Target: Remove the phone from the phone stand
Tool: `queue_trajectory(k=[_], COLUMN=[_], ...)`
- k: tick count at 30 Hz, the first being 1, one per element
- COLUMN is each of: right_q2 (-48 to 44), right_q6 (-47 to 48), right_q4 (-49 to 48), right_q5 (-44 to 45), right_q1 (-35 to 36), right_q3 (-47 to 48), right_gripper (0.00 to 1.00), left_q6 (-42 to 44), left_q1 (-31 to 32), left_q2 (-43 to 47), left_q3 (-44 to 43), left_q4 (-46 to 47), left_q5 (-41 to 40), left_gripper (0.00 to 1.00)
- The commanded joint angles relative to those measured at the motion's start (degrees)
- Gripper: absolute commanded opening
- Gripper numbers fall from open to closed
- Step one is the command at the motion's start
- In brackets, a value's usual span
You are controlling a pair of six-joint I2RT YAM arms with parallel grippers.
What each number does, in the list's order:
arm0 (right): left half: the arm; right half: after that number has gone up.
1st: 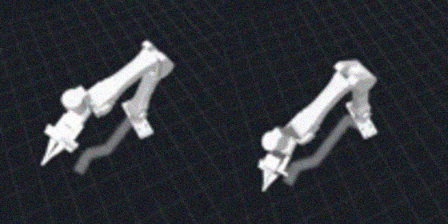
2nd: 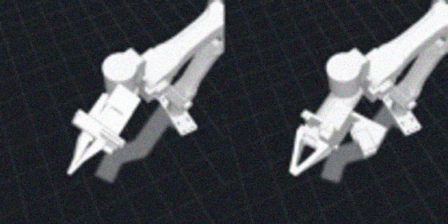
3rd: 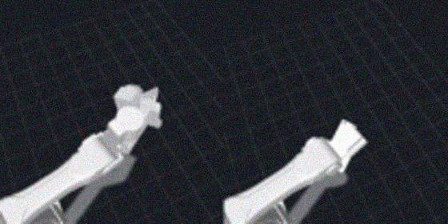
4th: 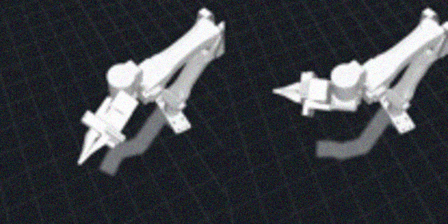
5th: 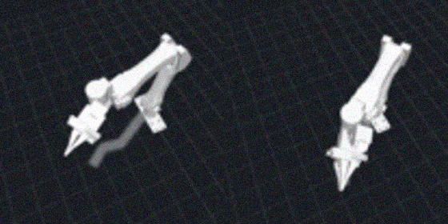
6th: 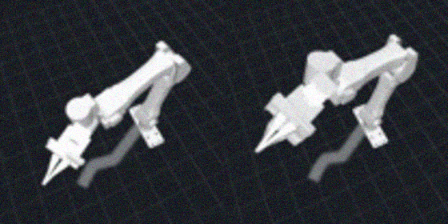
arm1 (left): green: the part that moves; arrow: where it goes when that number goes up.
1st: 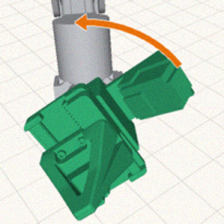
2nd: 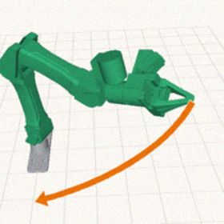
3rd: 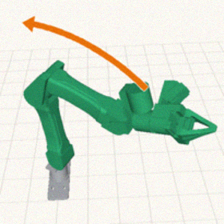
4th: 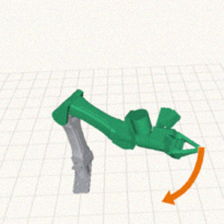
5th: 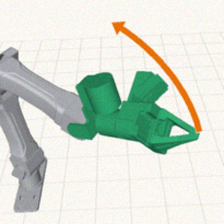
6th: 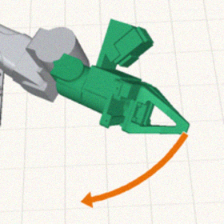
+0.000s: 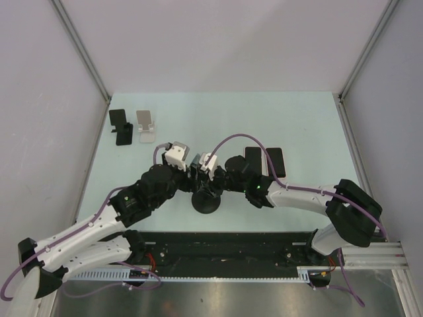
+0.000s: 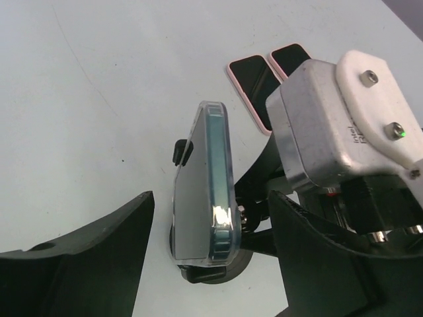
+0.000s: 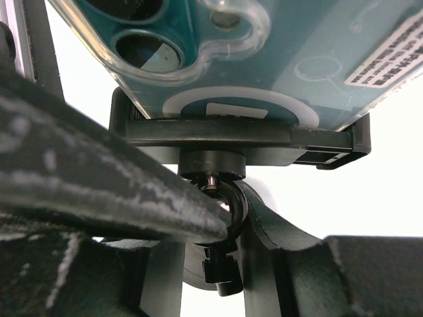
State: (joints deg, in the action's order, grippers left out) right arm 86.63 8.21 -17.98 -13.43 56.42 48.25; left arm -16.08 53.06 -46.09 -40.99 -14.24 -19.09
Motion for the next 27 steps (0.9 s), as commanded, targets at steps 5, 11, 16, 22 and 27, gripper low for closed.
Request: queue_trajectory(k=[5,11,16,22,27], right_q2=[-1.82,-1.73,-1.90,-1.99,-2.08], right_q6=[-0.21,-0.47,-0.74,-1.35,-2.49], right_q4=[-0.66,0.22,0.40,0.31,0.22], right_q5=[3.76,5.70,5.61,5.78,6.14], right_q1=[0.44,0.44,0.44,0.44,0.44], right_q3=[2.11,2.02,2.02,2.02,2.02], right_gripper=[0.00,0.00,0.00,0.00,0.00], left_q6=[-3.52,-4.93,-5.11,-4.31,-4.23], left_q1=[-1.38,-5.06,-8.67,-10.17,-10.87], left_q2=[-1.64,-2.52,-1.90,1.43,4.15], left_q3=[-1.72,-2.43,-2.69,-2.51,-2.07], left_q4=[0.44,-1.93,-2.54,-3.51,-4.04], left_q5=[2.57,4.85,9.68,10.56,12.76], left_gripper=[0.85,0.92,1.00,1.00,1.00])
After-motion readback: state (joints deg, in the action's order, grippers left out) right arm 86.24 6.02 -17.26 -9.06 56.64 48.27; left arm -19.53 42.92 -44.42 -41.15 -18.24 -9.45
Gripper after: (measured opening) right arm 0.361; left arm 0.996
